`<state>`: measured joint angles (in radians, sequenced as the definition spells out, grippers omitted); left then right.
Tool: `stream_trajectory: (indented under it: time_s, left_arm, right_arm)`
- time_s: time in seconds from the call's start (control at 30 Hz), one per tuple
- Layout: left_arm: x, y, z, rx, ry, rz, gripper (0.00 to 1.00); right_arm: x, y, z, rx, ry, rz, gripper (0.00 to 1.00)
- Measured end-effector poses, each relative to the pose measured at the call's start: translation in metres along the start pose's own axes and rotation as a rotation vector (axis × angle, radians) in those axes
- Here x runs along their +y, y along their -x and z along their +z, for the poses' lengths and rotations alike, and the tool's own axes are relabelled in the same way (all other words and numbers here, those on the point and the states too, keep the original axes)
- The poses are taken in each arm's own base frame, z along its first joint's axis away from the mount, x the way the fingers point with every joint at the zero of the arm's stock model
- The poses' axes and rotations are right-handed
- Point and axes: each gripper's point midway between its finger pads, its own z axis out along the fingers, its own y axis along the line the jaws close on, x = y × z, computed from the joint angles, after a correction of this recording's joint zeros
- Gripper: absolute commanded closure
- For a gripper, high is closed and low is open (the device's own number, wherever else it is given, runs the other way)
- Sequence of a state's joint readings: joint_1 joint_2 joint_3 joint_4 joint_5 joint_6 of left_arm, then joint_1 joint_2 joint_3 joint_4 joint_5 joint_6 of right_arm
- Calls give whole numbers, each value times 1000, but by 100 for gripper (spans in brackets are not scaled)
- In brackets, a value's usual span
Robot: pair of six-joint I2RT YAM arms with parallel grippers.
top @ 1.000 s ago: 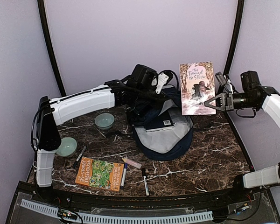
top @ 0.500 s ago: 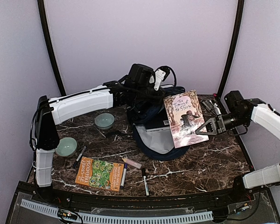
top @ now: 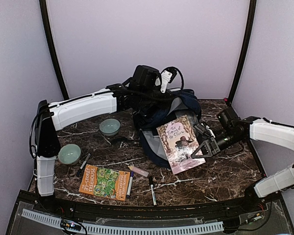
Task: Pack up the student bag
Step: Place the book in the largest pocket of the bag.
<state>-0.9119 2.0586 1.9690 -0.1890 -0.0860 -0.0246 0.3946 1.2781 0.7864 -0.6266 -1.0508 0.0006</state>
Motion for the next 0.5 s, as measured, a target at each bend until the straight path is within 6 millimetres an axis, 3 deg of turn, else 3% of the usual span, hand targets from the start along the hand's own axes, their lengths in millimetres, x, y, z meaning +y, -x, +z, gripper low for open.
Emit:
stream_trajectory:
  time_s: [0.13, 0.23, 0.5]
  left_arm:
    - [-4, 0, -1, 0, -5, 1, 100]
    - [-9, -1, -3, 2, -9, 10, 100]
    - [-26, -1, -17, 10, -16, 42, 100]
  right_arm:
    - [-15, 3, 23, 63, 22, 45, 100]
    - [-28, 16, 37, 89, 39, 79, 100]
    - [-52, 38, 55, 71, 59, 141, 100]
